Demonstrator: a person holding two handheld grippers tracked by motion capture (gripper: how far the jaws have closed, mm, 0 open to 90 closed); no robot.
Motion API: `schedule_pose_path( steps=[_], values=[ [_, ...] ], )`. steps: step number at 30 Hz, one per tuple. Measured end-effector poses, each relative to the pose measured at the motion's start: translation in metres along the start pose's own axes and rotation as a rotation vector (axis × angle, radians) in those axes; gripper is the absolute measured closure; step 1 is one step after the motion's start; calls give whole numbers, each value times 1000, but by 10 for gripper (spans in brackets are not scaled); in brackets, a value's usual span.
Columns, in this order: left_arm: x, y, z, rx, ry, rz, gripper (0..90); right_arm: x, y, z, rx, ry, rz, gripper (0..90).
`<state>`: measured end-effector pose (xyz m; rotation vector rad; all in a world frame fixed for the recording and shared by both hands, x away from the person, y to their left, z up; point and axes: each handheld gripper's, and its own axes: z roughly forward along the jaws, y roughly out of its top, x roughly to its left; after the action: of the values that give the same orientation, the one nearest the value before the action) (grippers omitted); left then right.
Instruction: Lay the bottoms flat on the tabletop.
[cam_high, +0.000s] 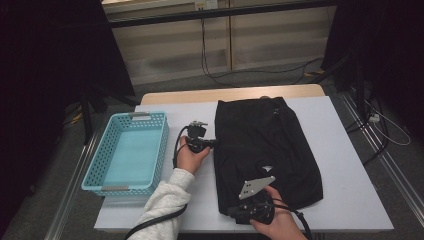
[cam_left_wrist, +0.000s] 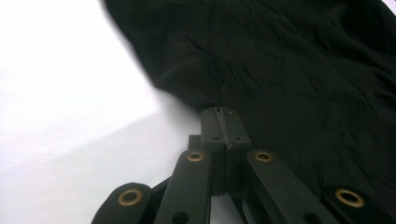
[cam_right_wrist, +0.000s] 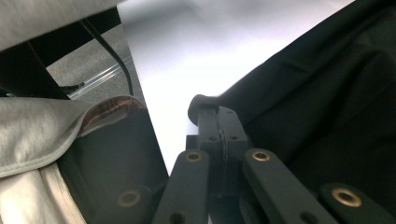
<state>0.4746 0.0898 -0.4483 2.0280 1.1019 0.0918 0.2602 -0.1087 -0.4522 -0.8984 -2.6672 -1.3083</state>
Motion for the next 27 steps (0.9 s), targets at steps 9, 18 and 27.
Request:
schedule_pose_path(
  steps=[9, 18, 27],
  values=[
    [15, 2, -10, 11, 6, -29, 900, 8, 9, 14, -8, 14, -20, 900],
    [19, -8, -13, 33, -1, -45, 816, 21, 19, 38, 8, 50, -51, 820],
    [13, -24, -17, -21, 14, 1, 413, -9, 17, -10, -60, -146, 17, 669]
  ],
)
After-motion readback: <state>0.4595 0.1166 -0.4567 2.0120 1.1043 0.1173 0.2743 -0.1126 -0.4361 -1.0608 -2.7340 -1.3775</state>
